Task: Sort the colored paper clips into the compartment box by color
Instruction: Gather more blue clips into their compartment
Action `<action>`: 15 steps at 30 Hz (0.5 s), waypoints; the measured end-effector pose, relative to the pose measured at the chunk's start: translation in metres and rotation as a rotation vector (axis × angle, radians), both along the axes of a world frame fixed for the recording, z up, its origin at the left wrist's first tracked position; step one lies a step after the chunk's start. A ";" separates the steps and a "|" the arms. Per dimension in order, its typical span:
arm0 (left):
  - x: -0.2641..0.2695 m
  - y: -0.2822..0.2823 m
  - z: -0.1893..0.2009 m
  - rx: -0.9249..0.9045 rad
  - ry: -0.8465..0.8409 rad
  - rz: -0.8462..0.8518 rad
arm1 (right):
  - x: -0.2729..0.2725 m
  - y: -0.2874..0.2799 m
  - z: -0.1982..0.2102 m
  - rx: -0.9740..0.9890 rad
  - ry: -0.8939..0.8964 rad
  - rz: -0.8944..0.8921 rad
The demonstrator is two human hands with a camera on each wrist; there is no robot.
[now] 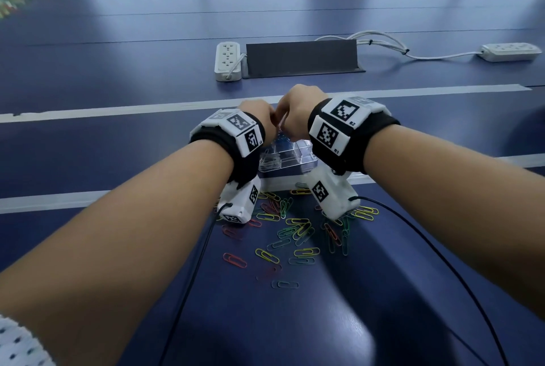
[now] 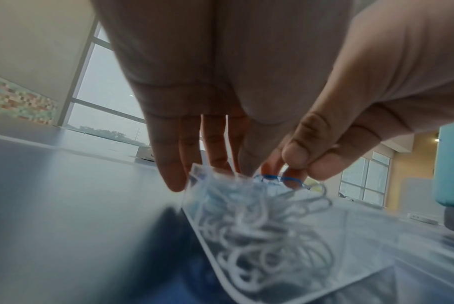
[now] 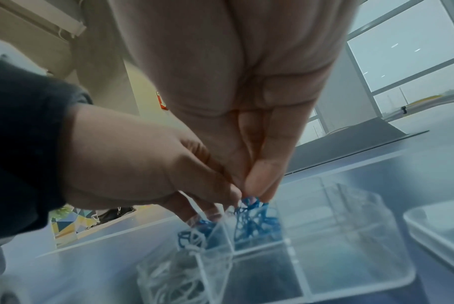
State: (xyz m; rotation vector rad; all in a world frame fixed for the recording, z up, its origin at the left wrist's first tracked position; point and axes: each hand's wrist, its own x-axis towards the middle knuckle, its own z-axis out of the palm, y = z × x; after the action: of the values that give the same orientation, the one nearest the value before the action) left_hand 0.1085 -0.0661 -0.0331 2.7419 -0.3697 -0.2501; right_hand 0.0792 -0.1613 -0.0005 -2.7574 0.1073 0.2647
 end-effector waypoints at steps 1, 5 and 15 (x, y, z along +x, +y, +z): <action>0.000 0.001 0.001 -0.008 0.003 0.002 | 0.000 -0.001 0.001 0.025 -0.011 -0.008; -0.001 0.005 0.006 -0.029 0.013 -0.013 | 0.003 -0.005 0.002 0.065 -0.030 -0.009; -0.011 0.013 0.008 -0.049 -0.080 -0.079 | -0.003 -0.021 -0.002 0.007 -0.043 0.123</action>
State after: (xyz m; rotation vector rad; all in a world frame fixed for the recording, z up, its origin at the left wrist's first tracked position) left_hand 0.0978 -0.0533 -0.0250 2.6985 -0.4995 -0.1504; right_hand 0.0758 -0.1822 -0.0022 -2.7646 -0.0746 0.2380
